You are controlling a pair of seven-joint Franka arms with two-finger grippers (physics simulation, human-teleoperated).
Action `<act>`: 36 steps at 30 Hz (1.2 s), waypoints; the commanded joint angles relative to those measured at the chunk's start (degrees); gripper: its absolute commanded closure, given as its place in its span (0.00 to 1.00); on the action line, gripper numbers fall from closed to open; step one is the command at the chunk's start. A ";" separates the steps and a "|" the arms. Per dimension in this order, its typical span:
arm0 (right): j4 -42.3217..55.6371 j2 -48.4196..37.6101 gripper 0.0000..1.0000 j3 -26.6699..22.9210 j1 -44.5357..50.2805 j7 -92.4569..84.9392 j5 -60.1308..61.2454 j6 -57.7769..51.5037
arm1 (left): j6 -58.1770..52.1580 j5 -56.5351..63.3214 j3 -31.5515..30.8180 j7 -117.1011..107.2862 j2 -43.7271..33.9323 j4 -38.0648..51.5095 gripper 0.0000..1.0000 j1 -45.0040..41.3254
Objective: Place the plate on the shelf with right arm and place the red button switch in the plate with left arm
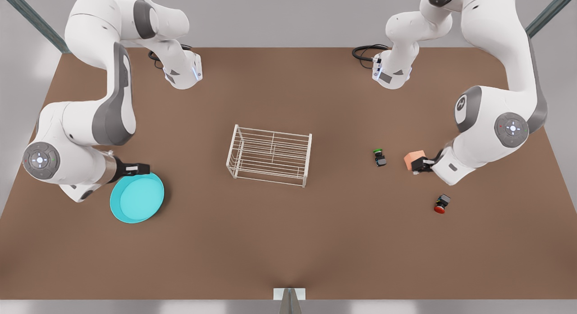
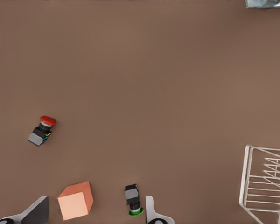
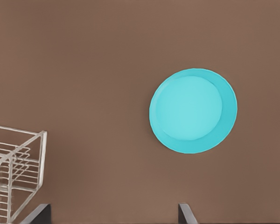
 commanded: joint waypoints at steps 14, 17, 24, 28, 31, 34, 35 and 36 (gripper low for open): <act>-19.34 6.06 0.00 -0.83 -12.18 -15.27 10.08 25.11 | 17.78 3.97 0.25 22.35 5.45 -10.67 0.00 8.63; -19.34 10.28 0.00 -0.74 -17.28 -23.79 9.91 30.03 | 22.87 6.52 -0.19 22.00 9.06 -9.34 0.00 7.31; -19.87 12.22 0.00 -1.09 -22.64 -37.59 11.31 31.88 | 32.55 6.61 -0.01 38.26 12.58 -10.31 0.00 12.68; -20.13 15.21 0.00 -0.39 -24.22 -41.64 12.11 34.52 | 33.08 8.45 -0.10 45.03 14.86 -7.59 0.00 11.88; -20.13 16.78 0.00 -0.21 -24.05 -41.20 14.13 35.05 | 33.08 8.19 -0.19 44.76 16.18 -7.50 0.00 11.27; -20.31 18.98 0.00 0.05 -23.96 -41.38 14.57 36.54 | 33.16 8.10 -0.19 43.45 17.67 -7.68 0.00 10.74; -20.31 19.86 0.00 0.05 -24.22 -41.90 16.32 36.45 | 33.69 8.01 -0.19 43.80 18.29 -8.29 0.00 11.97; -21.27 19.78 0.00 0.05 -24.22 -42.87 18.78 36.19 | 36.33 8.01 -0.19 43.88 18.29 -10.49 0.00 12.67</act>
